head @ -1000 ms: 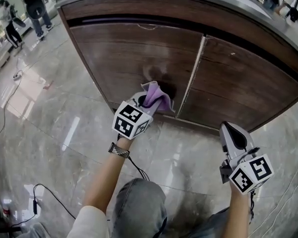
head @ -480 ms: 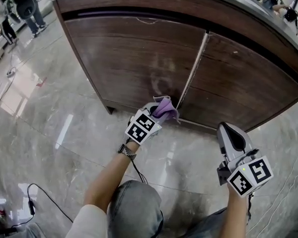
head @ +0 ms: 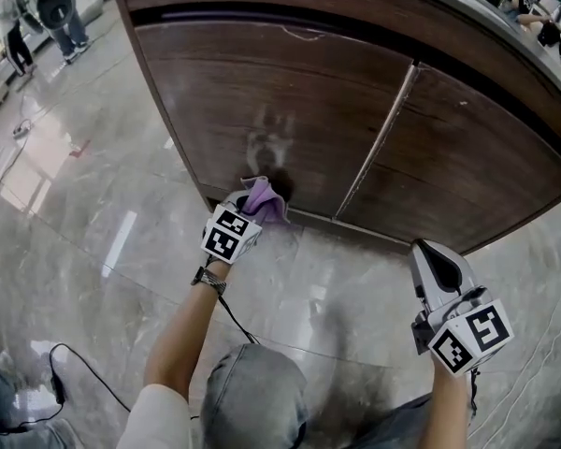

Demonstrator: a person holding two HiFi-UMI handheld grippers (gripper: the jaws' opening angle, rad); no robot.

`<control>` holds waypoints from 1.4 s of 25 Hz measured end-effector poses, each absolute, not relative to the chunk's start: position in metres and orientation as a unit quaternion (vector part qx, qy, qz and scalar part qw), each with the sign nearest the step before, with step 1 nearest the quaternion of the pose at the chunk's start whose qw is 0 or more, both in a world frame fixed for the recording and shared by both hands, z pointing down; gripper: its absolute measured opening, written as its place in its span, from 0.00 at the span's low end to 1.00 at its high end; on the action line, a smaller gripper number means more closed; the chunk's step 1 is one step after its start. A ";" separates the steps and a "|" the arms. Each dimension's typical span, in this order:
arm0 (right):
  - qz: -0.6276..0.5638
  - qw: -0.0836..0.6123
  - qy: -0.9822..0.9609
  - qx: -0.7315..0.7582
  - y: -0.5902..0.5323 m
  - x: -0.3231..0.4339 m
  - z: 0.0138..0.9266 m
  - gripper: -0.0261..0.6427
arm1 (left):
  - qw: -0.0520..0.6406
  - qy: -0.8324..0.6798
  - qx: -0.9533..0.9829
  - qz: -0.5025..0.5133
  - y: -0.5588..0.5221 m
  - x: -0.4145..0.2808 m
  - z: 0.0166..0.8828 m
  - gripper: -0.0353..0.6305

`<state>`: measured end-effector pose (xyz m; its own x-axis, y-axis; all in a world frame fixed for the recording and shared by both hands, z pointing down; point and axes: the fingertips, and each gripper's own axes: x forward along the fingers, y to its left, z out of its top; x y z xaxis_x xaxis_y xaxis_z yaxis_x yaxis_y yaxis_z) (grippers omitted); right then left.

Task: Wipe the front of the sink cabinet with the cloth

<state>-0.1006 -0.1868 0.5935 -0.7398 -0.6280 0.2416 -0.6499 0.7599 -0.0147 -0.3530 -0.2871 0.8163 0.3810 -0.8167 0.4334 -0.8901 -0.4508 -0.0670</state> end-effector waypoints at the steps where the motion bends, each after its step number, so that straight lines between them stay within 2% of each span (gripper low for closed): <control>1: 0.049 0.114 -0.932 0.342 -0.186 -0.102 0.595 0.05 | 0.090 -0.523 0.820 0.214 -0.286 -0.365 0.818 0.13; 11: 0.052 0.118 -0.935 0.331 -0.188 -0.113 0.603 0.05 | 0.121 -0.606 0.748 0.242 -0.280 -0.477 0.821 0.13; 20: 0.053 0.116 -0.937 0.325 -0.188 -0.117 0.604 0.05 | 0.130 -0.664 0.708 0.202 -0.274 -0.526 0.801 0.13; 28: 0.055 0.106 -0.927 0.355 -0.198 -0.086 0.593 0.05 | 0.043 -0.696 0.700 0.156 -0.267 -0.518 0.693 0.13; 35: 0.034 0.109 -0.909 0.402 -0.218 -0.043 0.584 0.05 | 0.013 -0.675 0.731 0.096 -0.224 -0.438 0.621 0.13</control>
<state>-0.0431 -0.2183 0.5836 -0.6538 -0.7225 0.2247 -0.7373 0.6751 0.0251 -0.4381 -0.2243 0.6209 0.0696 -0.9851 0.1575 -0.9901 -0.0875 -0.1099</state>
